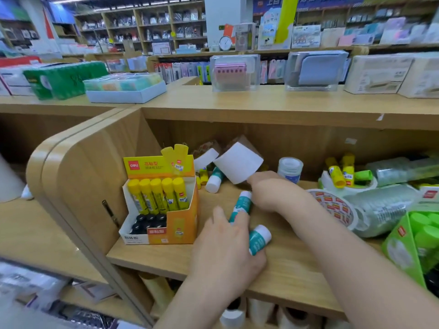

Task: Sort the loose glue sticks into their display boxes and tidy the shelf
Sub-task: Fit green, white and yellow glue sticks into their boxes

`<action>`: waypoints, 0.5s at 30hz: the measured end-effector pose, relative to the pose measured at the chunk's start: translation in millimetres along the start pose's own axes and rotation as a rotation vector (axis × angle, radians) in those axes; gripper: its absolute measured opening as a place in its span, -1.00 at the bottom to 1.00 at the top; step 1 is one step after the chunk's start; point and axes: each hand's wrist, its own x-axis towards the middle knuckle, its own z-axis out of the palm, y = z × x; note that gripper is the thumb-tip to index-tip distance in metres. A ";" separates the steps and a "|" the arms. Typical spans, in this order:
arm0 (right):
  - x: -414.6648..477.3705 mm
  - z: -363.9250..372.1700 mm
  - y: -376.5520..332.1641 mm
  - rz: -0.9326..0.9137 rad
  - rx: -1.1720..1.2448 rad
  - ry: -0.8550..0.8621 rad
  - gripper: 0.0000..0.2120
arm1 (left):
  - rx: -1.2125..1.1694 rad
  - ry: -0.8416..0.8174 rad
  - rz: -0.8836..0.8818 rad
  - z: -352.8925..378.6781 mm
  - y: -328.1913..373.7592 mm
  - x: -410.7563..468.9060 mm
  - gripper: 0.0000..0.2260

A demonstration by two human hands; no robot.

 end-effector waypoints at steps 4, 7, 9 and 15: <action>6.3 0.7 -3.5 0.027 -0.102 0.032 -0.78 | 0.061 0.023 -0.032 -5.7 -1.1 -2.8 -0.65; 8.5 0.9 -5.2 0.056 -0.092 0.055 -0.77 | 0.093 0.044 -0.018 -7.0 -4.4 -1.4 -0.62; 2.1 0.7 -2.6 0.078 -0.044 0.081 -0.76 | 0.091 0.038 -0.007 -7.0 -5.8 -0.2 -0.59; -52.5 -7.7 28.1 0.022 0.376 0.534 -0.84 | 0.006 0.018 -0.005 -8.8 -7.6 9.1 -0.49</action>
